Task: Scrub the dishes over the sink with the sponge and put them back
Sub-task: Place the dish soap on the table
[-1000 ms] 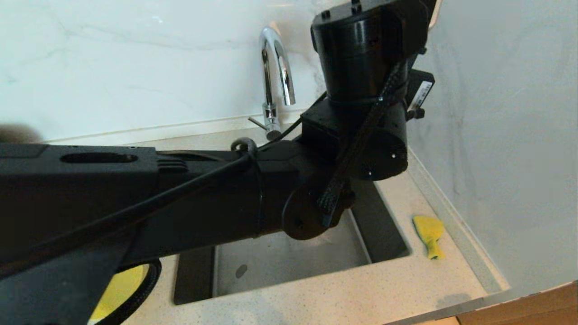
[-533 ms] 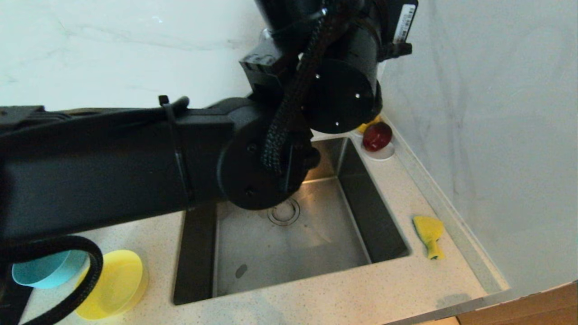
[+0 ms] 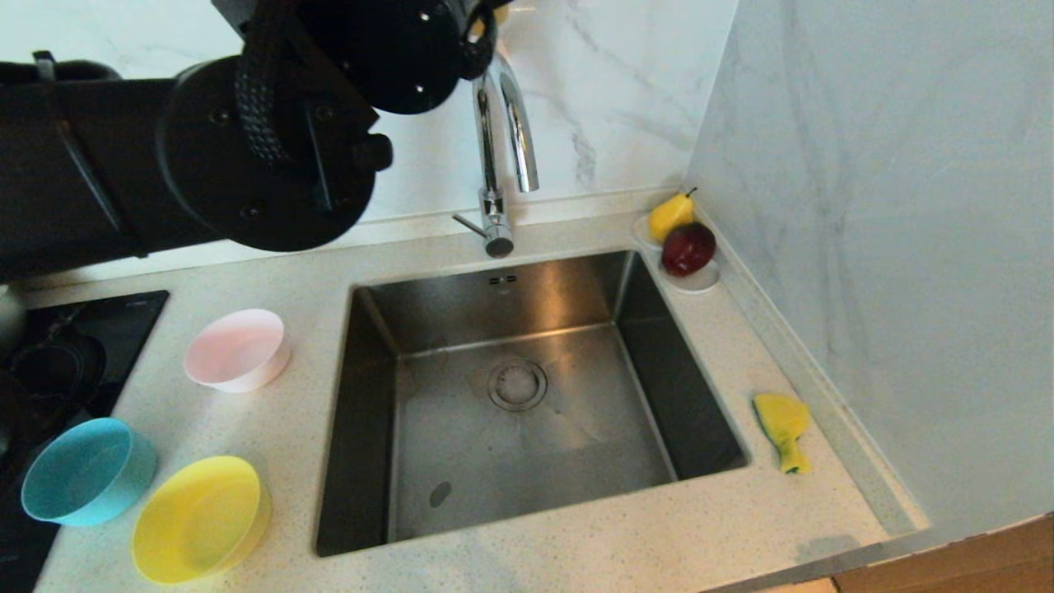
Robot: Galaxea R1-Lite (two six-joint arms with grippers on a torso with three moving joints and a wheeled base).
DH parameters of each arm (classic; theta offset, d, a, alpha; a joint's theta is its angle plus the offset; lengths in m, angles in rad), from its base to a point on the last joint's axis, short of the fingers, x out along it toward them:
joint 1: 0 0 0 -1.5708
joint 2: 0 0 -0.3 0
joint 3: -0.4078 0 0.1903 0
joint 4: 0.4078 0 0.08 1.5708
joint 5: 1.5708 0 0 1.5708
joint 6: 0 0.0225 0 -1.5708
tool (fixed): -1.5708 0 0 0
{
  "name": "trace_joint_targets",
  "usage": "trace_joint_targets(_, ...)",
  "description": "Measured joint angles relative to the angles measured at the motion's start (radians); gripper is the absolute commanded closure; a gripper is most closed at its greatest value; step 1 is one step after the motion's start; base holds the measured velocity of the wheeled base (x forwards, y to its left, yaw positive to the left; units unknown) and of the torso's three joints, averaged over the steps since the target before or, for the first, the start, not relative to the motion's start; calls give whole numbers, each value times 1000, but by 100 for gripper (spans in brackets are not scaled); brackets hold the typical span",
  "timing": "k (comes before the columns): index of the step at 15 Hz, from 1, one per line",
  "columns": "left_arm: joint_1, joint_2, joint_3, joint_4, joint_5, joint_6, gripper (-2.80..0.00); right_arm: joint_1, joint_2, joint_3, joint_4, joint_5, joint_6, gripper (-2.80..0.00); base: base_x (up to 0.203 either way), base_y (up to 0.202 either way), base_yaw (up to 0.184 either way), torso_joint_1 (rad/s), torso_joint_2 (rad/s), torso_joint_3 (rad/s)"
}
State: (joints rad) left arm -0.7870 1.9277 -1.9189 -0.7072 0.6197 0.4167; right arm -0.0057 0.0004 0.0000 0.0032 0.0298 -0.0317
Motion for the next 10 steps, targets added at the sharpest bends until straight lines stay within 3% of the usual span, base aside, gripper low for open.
trace_joint_targets(5,172,-68,14,12,8,-6,0,0,0,0,0,0,0,0,0,0,0,0,0,0)
trace_joint_targets(10,425,-111,71,16,5,-62,0,0,0,0,0,0,0,0,0,0,0,0,0,0)
